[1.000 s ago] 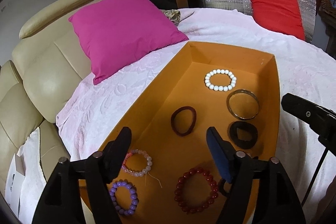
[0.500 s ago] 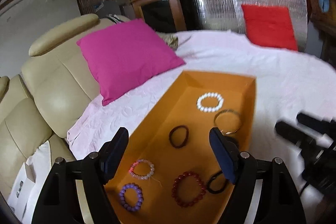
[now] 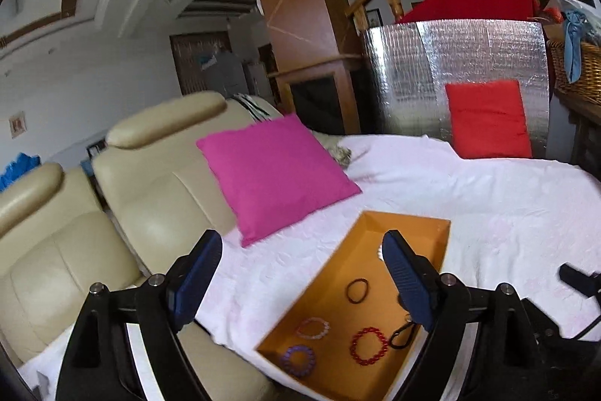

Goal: Organize jewelry

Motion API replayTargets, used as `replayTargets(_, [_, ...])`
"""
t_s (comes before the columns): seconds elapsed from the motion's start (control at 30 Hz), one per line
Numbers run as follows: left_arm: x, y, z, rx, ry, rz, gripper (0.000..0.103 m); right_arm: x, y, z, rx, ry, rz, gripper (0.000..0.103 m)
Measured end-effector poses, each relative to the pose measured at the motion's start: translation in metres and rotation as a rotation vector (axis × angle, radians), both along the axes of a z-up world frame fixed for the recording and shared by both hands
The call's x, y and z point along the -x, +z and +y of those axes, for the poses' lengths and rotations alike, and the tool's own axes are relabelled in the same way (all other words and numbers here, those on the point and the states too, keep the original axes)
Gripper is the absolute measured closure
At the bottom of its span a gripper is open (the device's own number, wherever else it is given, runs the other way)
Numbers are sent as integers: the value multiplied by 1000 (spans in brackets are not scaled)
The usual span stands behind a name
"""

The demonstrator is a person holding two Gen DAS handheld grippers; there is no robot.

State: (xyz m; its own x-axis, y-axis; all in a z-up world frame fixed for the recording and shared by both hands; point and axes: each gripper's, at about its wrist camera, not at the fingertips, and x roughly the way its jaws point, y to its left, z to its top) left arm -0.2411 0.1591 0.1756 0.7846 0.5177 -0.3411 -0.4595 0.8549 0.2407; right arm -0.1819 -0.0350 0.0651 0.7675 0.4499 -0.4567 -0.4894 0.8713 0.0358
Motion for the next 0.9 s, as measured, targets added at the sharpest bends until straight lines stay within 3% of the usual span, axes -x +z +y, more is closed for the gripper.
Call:
replayTargets(0.17, [30,24,-3,-30,19,-30,5,29,34,-7,25,4,-15,31])
replayTargets(0.43, [78,54,3,-20,59,-67,4,62,68,0,30,10,32,28])
replayTargets(0.9, [114,69,11,-8,106,-130,1,105,103,5,37,-12,-14,25])
